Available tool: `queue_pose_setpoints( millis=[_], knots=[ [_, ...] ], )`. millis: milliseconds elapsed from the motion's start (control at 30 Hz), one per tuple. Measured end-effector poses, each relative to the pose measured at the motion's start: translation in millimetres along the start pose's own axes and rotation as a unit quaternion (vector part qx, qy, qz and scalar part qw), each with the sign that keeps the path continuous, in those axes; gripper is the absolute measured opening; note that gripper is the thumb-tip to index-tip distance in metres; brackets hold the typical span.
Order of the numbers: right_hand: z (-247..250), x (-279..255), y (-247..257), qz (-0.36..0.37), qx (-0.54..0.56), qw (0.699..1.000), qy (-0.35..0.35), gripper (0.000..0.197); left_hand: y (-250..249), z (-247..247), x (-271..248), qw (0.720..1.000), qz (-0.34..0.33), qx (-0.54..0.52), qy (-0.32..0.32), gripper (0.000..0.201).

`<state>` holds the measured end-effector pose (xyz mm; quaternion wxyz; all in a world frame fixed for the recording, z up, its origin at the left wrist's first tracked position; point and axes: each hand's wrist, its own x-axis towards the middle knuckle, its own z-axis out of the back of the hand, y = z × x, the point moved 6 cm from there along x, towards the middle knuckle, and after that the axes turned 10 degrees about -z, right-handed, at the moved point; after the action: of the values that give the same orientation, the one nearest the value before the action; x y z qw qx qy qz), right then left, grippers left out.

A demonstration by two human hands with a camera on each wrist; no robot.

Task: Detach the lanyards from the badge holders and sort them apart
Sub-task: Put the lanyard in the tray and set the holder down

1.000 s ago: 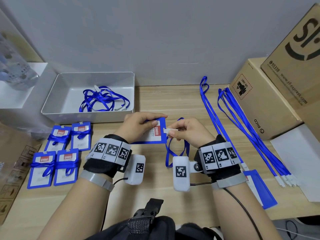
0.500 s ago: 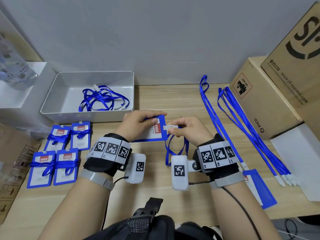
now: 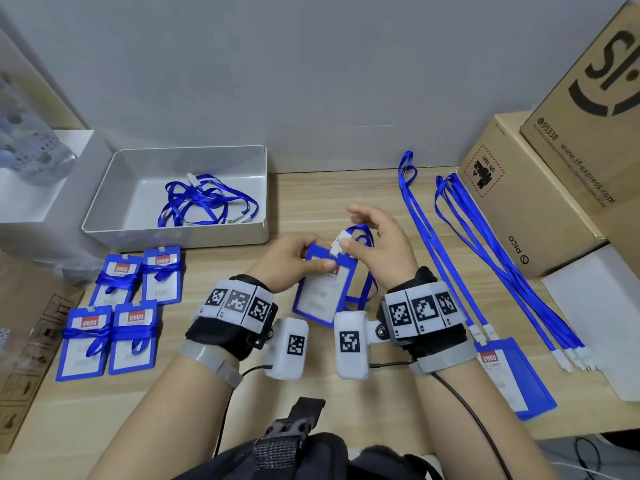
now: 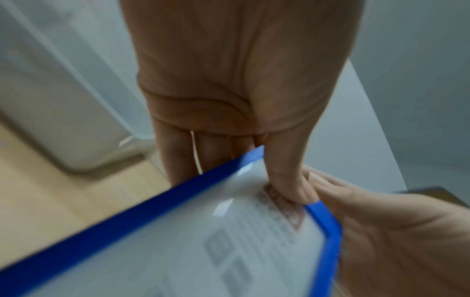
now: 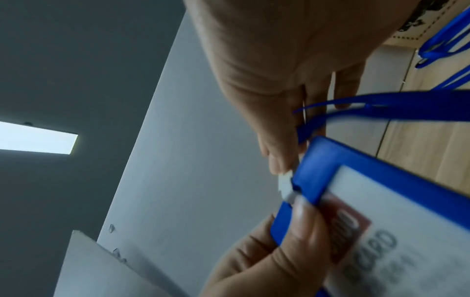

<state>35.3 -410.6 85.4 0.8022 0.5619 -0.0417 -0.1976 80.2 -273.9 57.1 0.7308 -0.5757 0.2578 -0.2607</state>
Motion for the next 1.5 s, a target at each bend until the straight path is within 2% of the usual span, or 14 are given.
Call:
queue_pose_setpoints(
  millis=[67,167,267,433,500,600,700,767,833,867,967,1133,1267,1500],
  knots=[
    [8.5,-0.6,-10.8,-0.031,0.018,0.999,-0.039,0.042,6.7,-7.5,1.4,0.995,0.021,-0.089,-0.040,0.012],
    [9.5,-8.3,-35.3,-0.119,0.036,0.992,0.013,0.028,11.3,-18.8,5.4,0.976,0.039,-0.202,-0.076,0.012],
    [11.4,-18.8,-52.7,-0.134,0.019,0.990,0.043,0.006,9.2,-32.8,15.7,0.960,0.042,-0.269,-0.067,0.016],
    [34.8,-36.7,-84.5,-0.180,-0.003,0.982,0.050,0.007,7.3,-54.2,45.5,0.926,0.089,-0.362,-0.065,0.022],
    [49.8,-46.1,-103.9,-0.214,-0.004,0.976,0.036,0.007,7.7,-58.0,63.0,0.923,0.107,-0.363,-0.070,0.024],
    [71.7,-62.2,-133.3,-0.262,-0.014,0.965,0.021,0.016,9.0,-60.7,92.9,0.932,0.110,-0.337,-0.072,0.022],
    [92.2,-81.2,-160.1,-0.296,-0.022,0.955,0.009,0.005,9.5,-63.6,128.5,0.940,0.103,-0.318,-0.063,0.022],
    [105.3,-96.7,-181.3,-0.330,-0.015,0.944,-0.011,0.017,11.5,-61.2,154.9,0.946,0.109,-0.301,-0.060,0.024],
    [118.3,-114.9,-199.9,-0.361,-0.010,0.932,-0.029,0.014,13.6,-56.9,181.3,0.953,0.110,-0.278,-0.056,0.029],
    [123.4,-123.3,-207.6,-0.374,0.004,0.926,-0.040,0.006,15.3,-55.2,193.7,0.959,0.105,-0.259,-0.048,0.031],
    [137.5,-144.7,-229.3,-0.415,0.053,0.903,-0.094,0.016,29.0,-52.3,224.5,0.977,0.117,-0.174,-0.035,0.032],
    [143.3,-160.3,-246.4,-0.438,0.074,0.881,-0.163,0.012,65.9,-46.6,271.1,0.984,0.149,-0.078,-0.064,0.031],
    [136.8,-161.1,-258.9,-0.433,0.032,0.883,-0.176,0.012,98.2,-39.7,298.5,0.981,0.170,0.080,-0.056,0.016],
    [134.4,-156.8,-253.8,-0.439,-0.068,0.873,-0.201,0.020,117.6,-41.3,320.4,0.947,0.095,0.308,-0.011,0.031]
  ],
)
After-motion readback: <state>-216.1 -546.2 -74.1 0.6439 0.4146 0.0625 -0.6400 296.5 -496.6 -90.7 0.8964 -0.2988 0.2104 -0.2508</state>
